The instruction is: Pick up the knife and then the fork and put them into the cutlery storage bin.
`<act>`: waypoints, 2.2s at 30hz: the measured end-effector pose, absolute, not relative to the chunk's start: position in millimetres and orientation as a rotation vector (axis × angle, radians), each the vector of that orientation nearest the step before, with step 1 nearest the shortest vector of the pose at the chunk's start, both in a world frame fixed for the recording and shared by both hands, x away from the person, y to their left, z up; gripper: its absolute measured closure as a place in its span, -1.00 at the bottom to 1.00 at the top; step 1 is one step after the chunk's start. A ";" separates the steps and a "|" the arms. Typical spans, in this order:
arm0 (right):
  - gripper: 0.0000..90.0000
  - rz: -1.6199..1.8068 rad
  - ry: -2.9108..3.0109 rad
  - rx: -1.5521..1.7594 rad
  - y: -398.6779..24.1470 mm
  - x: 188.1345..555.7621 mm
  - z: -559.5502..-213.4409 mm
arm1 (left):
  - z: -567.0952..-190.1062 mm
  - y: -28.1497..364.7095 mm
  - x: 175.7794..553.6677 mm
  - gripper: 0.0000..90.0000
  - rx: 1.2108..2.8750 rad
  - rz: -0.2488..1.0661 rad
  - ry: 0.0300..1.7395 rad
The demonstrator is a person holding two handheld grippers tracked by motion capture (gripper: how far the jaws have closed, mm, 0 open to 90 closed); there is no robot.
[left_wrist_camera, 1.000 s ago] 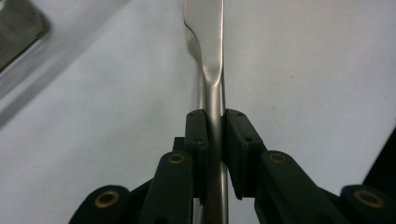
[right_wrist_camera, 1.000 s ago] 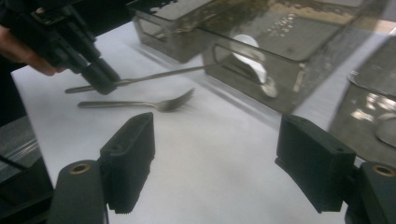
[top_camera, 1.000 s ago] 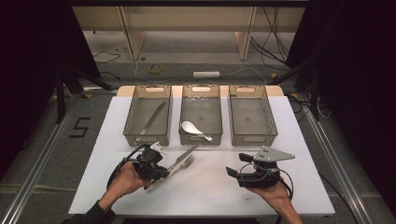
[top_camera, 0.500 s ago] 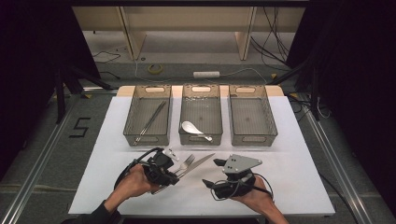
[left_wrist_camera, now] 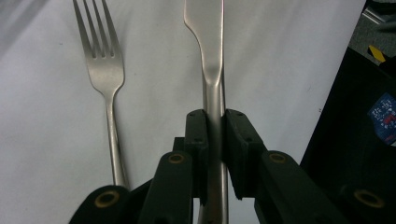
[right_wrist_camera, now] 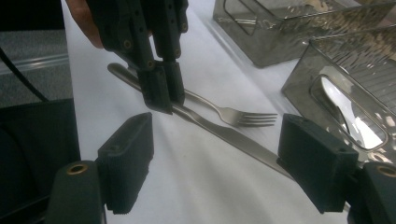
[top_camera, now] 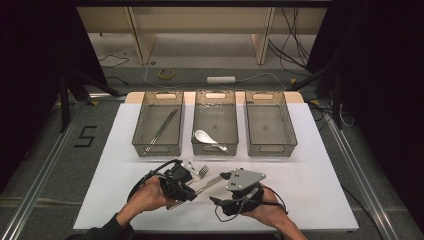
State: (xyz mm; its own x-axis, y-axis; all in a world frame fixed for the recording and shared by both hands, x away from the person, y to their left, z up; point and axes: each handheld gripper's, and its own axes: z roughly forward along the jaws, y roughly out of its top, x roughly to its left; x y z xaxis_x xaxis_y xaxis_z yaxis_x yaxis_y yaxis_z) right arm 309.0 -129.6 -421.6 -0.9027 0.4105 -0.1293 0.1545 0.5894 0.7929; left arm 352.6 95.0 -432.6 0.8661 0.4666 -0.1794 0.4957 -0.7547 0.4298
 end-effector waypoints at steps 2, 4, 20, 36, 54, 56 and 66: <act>-0.38 1.200 2.533 0.445 -127.3 309.4 -422.8 | -432.0 93.3 352.1 0.77 2.568 -0.090 0.697; -0.38 1.185 2.535 0.435 -125.4 309.4 -423.6 | -432.0 92.9 352.0 0.77 2.569 -0.091 0.692; -0.38 1.059 2.562 0.300 -109.8 307.1 -433.5 | -429.6 86.4 350.2 0.76 2.596 -0.137 0.653; -0.12 0.868 2.564 0.094 -94.0 304.0 -448.9 | -425.8 75.2 344.3 0.76 2.636 -0.196 0.586; 0.34 0.732 2.538 -0.071 -85.8 296.3 -458.1 | -424.2 69.7 341.0 0.76 2.647 -0.243 0.552; 0.40 0.721 2.543 -0.084 -86.3 295.8 -457.5 | -423.8 69.3 340.6 0.76 2.645 -0.246 0.550; 0.73 0.701 2.534 -0.189 -87.2 293.5 -457.1 | -420.5 69.7 341.1 0.76 2.629 -0.244 0.533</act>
